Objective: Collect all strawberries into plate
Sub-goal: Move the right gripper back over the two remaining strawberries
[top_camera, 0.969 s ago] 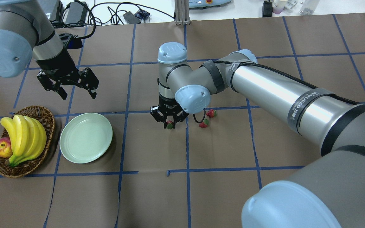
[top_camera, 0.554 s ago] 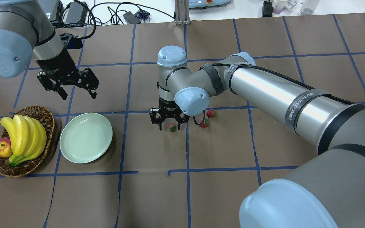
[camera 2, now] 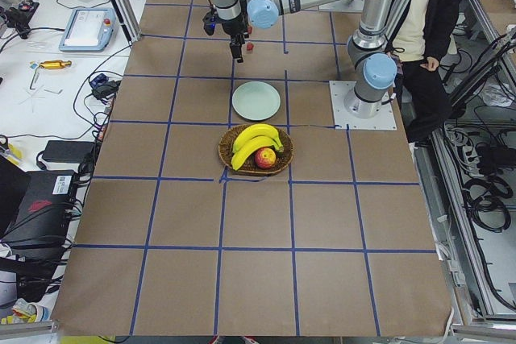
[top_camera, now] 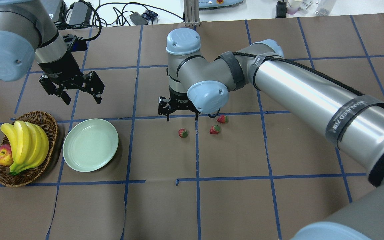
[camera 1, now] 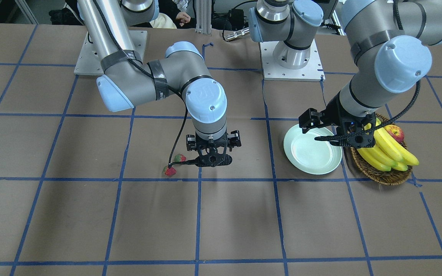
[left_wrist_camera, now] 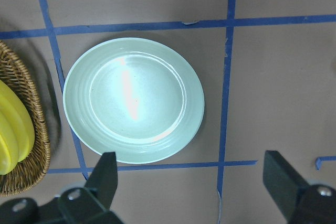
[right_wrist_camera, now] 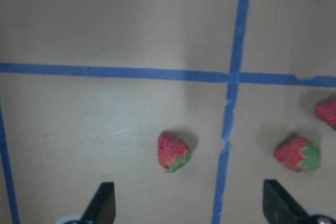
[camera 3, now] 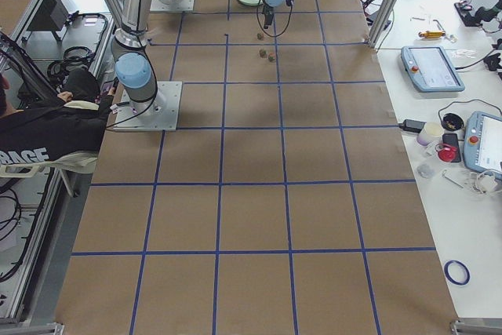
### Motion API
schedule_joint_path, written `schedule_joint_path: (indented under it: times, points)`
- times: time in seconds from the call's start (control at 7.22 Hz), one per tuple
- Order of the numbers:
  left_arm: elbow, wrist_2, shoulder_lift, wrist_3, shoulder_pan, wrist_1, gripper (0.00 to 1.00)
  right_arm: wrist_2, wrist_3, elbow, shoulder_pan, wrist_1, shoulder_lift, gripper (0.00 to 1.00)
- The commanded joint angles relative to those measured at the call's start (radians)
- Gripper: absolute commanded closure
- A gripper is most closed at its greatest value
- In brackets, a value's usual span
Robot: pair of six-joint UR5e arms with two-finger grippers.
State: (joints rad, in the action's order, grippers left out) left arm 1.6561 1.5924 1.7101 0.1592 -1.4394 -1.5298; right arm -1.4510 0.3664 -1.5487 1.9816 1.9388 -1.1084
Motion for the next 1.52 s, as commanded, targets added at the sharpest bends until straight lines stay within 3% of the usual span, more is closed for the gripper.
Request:
schedule_joint_path:
  times: [0.0,0.28,0.55,1.38]
  points:
    - [-0.001,0.003,-0.003,0.002,-0.009,0.0,0.0,-0.087,-0.03,-0.001,-0.111,-0.003,-0.03,0.0]
    - [-0.002,0.003,-0.006,-0.009,-0.038,0.002,0.0,-0.092,0.021,-0.027,-0.223,-0.012,-0.034,0.0]
    - [-0.001,0.003,-0.007,-0.018,-0.056,0.002,0.0,-0.078,0.276,-0.042,-0.228,-0.009,-0.024,0.0]
    - [-0.001,0.003,-0.003,-0.017,-0.061,0.002,0.0,0.01,0.339,-0.129,-0.222,-0.001,0.042,0.0]
